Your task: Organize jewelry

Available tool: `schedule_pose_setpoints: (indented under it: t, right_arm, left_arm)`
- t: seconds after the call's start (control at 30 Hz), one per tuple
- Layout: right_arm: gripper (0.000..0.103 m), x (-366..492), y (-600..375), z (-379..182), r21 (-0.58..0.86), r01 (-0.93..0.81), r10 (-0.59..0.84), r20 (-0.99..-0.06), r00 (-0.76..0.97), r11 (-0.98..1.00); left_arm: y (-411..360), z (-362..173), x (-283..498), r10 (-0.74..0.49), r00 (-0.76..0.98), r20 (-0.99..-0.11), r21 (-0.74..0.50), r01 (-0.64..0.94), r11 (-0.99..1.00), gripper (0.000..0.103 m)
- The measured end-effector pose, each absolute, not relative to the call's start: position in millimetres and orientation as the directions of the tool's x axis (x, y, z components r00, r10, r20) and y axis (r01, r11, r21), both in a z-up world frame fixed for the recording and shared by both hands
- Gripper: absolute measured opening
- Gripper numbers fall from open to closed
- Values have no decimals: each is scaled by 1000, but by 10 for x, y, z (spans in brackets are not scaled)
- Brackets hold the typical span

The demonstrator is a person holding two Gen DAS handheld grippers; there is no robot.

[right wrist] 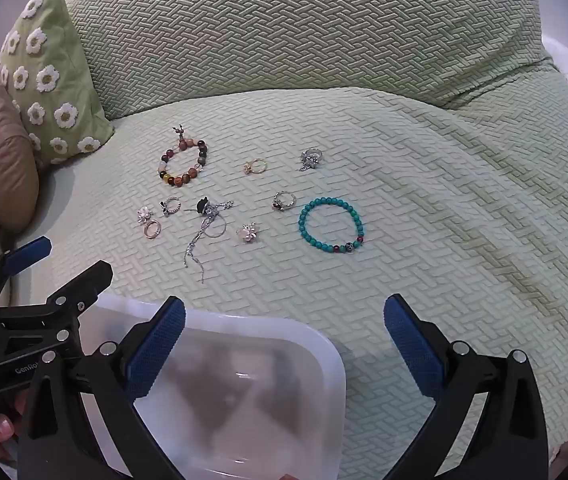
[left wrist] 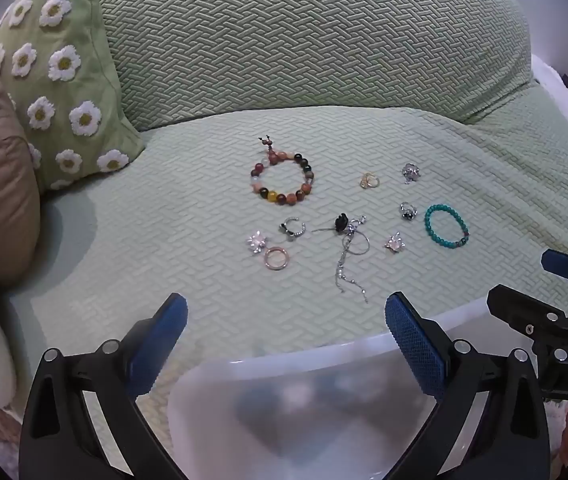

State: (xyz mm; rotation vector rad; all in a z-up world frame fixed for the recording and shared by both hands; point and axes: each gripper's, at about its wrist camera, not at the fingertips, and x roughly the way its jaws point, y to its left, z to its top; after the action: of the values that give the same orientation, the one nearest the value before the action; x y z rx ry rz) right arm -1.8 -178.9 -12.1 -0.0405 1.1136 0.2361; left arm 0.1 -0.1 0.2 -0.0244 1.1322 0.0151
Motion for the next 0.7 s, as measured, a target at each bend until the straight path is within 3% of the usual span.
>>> schedule_pose_setpoints:
  t: [0.7]
  right_arm:
    - [98,-8,-1773,-115,85,-212,170,-891,420,974]
  left_arm:
    - [21,-12,0,-15,424,-906,-24,-16,1000,95]
